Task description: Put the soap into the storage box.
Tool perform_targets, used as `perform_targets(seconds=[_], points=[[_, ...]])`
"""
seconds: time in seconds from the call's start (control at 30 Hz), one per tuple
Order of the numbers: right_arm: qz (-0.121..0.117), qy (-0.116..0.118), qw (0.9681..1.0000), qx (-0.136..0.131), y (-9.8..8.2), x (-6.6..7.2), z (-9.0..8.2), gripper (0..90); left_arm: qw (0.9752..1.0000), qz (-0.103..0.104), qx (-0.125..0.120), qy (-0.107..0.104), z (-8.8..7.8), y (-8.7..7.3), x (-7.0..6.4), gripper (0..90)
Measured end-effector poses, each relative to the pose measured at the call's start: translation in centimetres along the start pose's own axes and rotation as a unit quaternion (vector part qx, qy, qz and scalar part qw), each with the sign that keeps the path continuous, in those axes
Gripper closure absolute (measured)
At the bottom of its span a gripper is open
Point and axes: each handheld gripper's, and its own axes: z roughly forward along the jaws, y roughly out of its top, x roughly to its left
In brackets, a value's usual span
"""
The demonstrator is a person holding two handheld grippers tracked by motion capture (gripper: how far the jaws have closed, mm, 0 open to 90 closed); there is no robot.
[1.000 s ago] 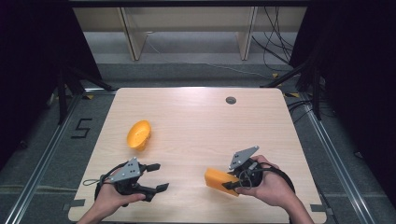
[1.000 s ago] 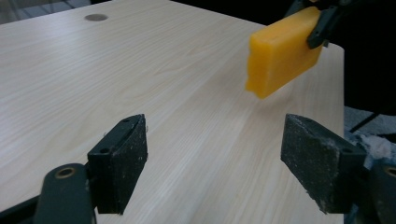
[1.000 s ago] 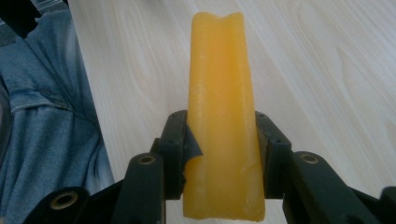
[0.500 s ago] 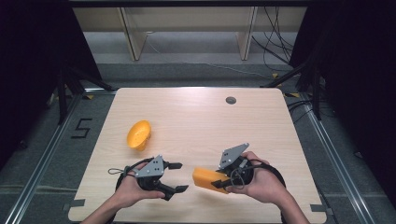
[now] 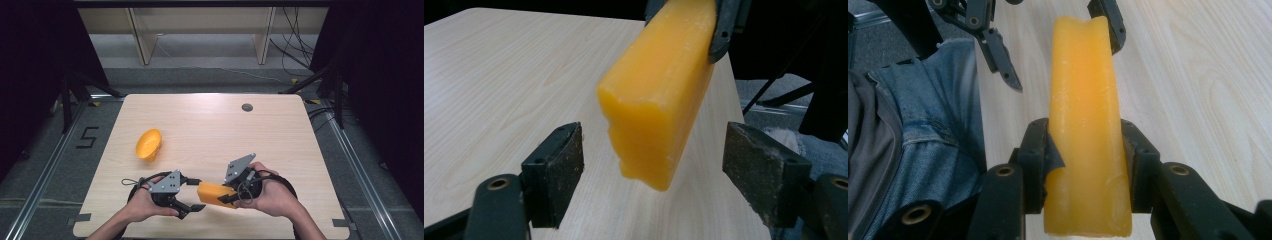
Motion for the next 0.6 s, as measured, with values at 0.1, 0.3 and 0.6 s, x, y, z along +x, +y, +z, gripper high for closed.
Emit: perform_targets(seconds=[0.1,0.3,0.6], points=[[-0.009,0.006,0.9999,-0.002,0.16,0.06,0.19,62.2,0.9998,0.013,-0.001,-0.012,0.16,0.12,-0.04,26.9],[-0.018,0.013,0.9997,-0.004,0.23,0.45,0.37,62.2,0.9994,0.03,-0.001,-0.017,0.26,0.29,-0.1,38.4],[-0.055,0.033,0.9978,-0.018,0.41,0.8,0.85,62.1,0.9982,0.033,-0.007,-0.05,0.43,0.57,-0.57,51.3]])
